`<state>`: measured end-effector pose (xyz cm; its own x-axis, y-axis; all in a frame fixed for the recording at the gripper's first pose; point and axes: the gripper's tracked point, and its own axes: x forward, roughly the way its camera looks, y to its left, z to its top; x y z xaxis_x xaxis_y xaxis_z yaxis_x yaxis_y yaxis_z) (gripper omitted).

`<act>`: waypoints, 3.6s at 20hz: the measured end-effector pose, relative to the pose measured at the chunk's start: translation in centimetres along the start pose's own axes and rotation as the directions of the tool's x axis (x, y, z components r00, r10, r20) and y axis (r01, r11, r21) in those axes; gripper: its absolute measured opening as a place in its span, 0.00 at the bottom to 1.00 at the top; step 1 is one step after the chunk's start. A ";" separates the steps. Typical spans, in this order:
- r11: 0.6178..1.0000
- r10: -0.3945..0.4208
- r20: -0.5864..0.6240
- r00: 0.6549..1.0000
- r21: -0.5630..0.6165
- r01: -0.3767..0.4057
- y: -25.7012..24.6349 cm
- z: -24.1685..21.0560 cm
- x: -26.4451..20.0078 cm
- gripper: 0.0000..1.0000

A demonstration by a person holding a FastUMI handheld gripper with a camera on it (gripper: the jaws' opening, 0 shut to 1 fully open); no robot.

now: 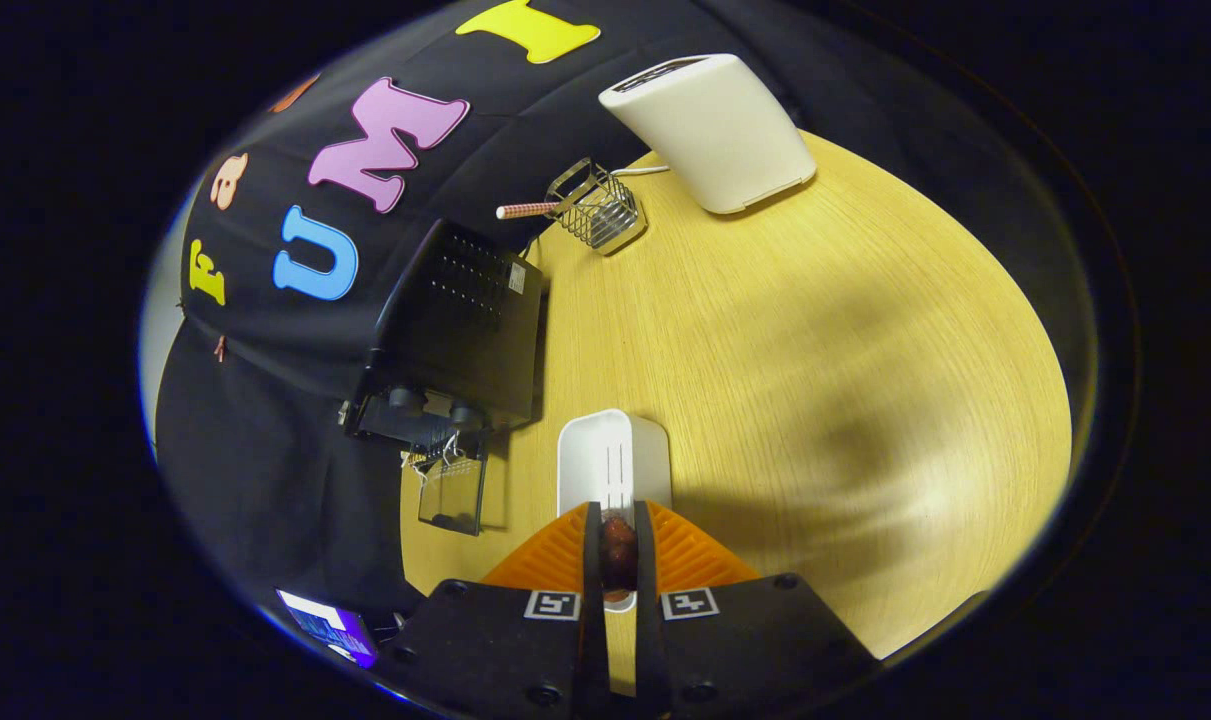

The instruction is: Open the toaster oven, put the food inside, and close the toaster oven door.

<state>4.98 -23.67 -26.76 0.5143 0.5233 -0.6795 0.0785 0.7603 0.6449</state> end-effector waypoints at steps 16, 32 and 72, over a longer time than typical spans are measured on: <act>0.999 -0.016 0.127 0.992 0.041 0.011 5.8 1.3 -5.1 0.15; 0.991 0.049 0.221 0.974 0.115 -0.076 18.1 -6.3 -2.4 0.14; 0.976 -0.063 0.721 0.690 0.188 -0.107 27.5 -0.8 20.5 0.14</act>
<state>16.99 8.26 -23.25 0.9657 0.0351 -0.2573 0.1823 0.6140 0.7680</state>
